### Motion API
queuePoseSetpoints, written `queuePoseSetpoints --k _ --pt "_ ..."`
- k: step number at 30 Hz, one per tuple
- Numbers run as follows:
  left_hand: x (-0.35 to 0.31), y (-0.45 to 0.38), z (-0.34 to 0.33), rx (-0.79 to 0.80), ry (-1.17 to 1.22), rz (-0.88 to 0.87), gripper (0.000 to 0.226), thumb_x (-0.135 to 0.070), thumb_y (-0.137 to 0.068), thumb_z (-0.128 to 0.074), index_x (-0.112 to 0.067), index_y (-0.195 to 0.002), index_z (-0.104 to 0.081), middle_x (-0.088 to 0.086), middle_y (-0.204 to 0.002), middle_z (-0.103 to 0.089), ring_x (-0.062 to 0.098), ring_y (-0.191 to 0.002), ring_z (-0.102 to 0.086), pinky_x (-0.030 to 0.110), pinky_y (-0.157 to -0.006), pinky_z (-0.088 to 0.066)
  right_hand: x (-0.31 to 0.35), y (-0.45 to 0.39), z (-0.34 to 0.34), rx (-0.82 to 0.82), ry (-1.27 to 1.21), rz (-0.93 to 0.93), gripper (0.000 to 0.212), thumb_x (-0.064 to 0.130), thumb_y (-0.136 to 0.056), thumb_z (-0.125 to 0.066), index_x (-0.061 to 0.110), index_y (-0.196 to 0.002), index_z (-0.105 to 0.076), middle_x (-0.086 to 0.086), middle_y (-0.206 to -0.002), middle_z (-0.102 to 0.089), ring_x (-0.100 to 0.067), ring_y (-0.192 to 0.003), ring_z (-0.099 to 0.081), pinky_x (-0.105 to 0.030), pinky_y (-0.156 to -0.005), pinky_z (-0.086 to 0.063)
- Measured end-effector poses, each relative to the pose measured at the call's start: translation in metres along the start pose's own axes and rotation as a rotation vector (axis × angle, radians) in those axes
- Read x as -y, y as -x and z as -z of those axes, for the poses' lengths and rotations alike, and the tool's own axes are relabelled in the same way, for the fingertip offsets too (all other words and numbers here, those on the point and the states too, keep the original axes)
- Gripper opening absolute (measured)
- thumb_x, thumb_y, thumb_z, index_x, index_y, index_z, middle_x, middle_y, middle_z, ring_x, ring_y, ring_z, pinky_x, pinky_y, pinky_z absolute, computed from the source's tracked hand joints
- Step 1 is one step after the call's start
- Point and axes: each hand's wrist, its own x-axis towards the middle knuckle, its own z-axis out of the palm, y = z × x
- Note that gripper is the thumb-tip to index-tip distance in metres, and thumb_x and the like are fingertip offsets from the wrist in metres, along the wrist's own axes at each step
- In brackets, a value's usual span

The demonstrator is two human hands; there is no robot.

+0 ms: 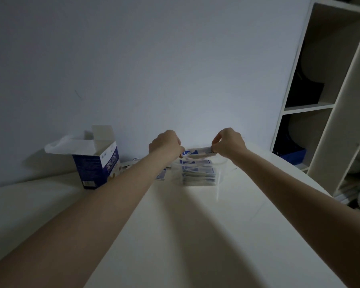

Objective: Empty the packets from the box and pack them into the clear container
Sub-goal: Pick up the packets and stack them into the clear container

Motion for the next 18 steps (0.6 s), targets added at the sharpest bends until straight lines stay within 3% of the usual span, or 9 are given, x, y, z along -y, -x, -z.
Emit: queuePoseSetpoints --k 4,7,10,15,18 --pt "0.001 -0.013 -0.008 0.005 -0.155 -0.018 0.018 -0.011 -0.085 -0.057 -0.012 -0.102 -0.064 0.004 -0.100 -0.069 0.022 -0.093 -0.062 0.030 -0.080 -0.042 0.000 -0.010 -0.011 0.007 0.132 0.012 0.019 0.001 -0.081 -0.056 0.003 -0.097 -0.066 -0.013 -0.098 -0.067 -0.026 -0.083 -0.060 -0.029 -0.066 -0.046" --pt "0.000 -0.015 -0.012 0.018 -0.319 -0.066 0.012 -0.005 -0.084 -0.054 -0.013 -0.087 -0.063 0.000 -0.085 -0.064 0.019 -0.080 -0.057 0.029 -0.079 -0.034 0.002 -0.010 -0.016 0.032 0.214 0.032 0.019 0.001 -0.080 -0.055 0.004 -0.097 -0.063 -0.012 -0.096 -0.065 -0.025 -0.078 -0.057 -0.029 -0.064 -0.045" --pt "0.001 -0.013 -0.017 -0.002 -0.456 -0.129 0.026 -0.003 -0.084 -0.051 -0.016 -0.063 -0.043 -0.003 -0.064 -0.046 0.015 -0.060 -0.042 0.029 -0.079 -0.025 0.002 -0.009 -0.022 0.034 0.301 0.063 0.019 -0.003 -0.079 -0.054 0.004 -0.095 -0.062 -0.010 -0.090 -0.062 -0.025 -0.076 -0.055 -0.028 -0.063 -0.043" --pt "0.000 -0.009 -0.018 -0.015 -0.575 -0.199 0.034 -0.007 -0.090 -0.047 -0.017 -0.060 -0.032 -0.003 -0.061 -0.038 0.012 -0.054 -0.030 0.029 -0.080 -0.023 -0.001 -0.006 -0.026 0.009 0.455 0.134 0.014 -0.002 -0.082 -0.052 0.005 -0.093 -0.058 -0.006 -0.079 -0.052 -0.024 -0.073 -0.051 -0.029 -0.063 -0.040" --pt "-0.003 -0.007 -0.018 0.038 -0.588 -0.194 0.034 -0.005 -0.090 -0.040 -0.017 -0.060 -0.031 -0.003 -0.062 -0.037 0.011 -0.055 -0.030 0.031 -0.091 -0.027 -0.001 -0.006 -0.027 -0.001 0.538 0.171 0.009 0.001 -0.084 -0.053 0.007 -0.088 -0.056 -0.002 -0.065 -0.043 -0.023 -0.072 -0.048 -0.029 -0.064 -0.038"
